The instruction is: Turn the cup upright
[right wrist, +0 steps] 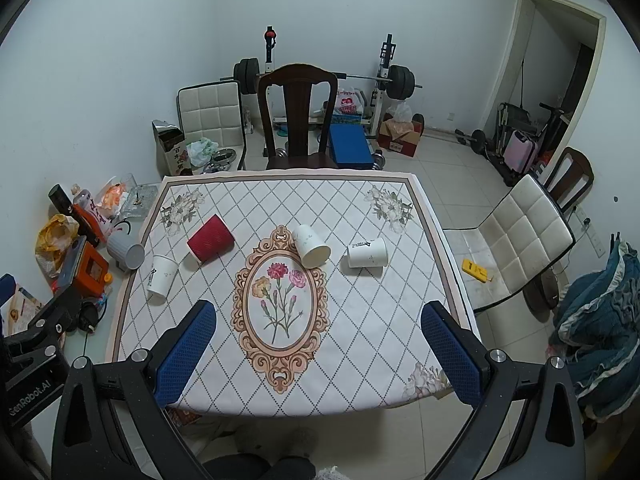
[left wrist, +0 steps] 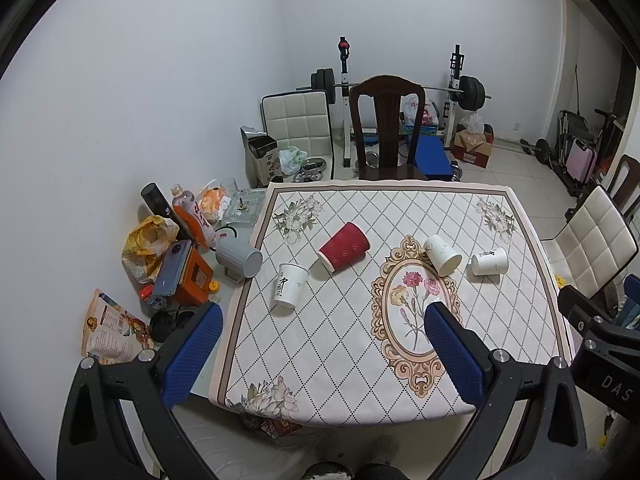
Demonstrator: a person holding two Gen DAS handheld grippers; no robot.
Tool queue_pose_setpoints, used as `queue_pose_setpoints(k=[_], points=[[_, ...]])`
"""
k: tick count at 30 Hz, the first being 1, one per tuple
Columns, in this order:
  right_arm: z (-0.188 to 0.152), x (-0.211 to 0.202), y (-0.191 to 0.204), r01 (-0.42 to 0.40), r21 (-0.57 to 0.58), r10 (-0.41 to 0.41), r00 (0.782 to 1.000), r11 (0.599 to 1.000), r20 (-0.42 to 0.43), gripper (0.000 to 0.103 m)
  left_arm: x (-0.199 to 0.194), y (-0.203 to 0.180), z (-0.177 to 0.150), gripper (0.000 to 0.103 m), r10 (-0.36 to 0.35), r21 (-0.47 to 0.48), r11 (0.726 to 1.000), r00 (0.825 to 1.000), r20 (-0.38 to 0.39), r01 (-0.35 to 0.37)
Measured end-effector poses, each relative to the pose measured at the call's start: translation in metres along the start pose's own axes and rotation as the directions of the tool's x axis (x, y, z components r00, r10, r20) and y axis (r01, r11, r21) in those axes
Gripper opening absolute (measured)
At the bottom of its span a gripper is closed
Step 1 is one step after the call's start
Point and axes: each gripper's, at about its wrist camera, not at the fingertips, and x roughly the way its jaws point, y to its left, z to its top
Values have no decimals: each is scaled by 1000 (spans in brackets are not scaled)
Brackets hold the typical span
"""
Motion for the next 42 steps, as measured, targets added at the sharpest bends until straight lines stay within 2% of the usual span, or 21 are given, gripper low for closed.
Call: queue_pose_setpoints(k=[3,30,42], points=[[9,3,-1,-1,1,1,1000,1000,-2,103,0,-1,0,103,0,1,1000,1000,-1,0],[13,2,-4,-5,-2,5,1000,1000,-4,103,-1,-3,1,103,5,-2,1000,1000,4,-5],[10,16,-9,-45,-12,45,998,999,-41,103,8,-9,-11,103,32,-47,998,998,-45,-34]])
